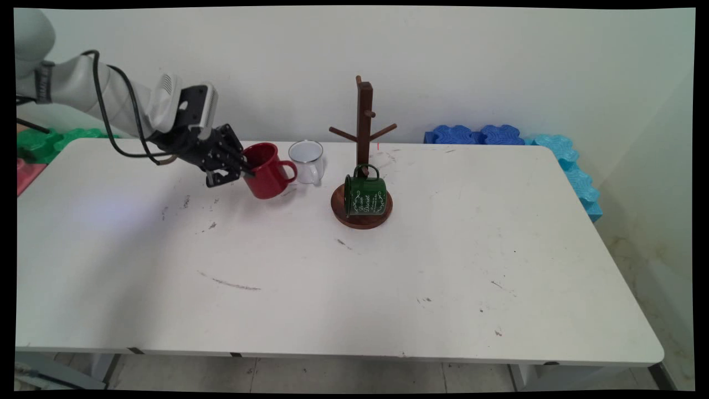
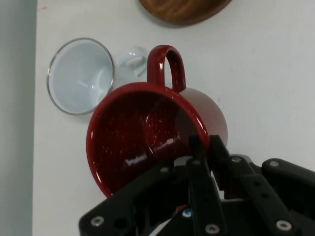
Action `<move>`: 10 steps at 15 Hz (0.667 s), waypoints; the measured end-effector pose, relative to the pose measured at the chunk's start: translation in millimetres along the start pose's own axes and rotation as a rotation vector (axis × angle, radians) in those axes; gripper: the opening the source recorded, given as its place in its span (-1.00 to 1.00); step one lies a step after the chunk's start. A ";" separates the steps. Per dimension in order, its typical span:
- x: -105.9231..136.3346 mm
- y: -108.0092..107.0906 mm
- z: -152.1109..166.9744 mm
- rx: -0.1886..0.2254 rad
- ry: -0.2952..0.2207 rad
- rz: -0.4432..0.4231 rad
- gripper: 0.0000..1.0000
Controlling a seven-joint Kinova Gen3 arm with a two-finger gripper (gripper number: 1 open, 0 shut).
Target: Place the picked object on the table
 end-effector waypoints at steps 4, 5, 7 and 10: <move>-5.6 6.0 15.7 0.004 -0.015 0.049 -1.00; -6.7 7.3 19.0 0.005 -0.018 0.058 -1.00; -8.6 9.5 24.3 0.005 -0.024 0.073 -1.00; -11.7 13.1 32.1 0.005 -0.031 0.094 -1.00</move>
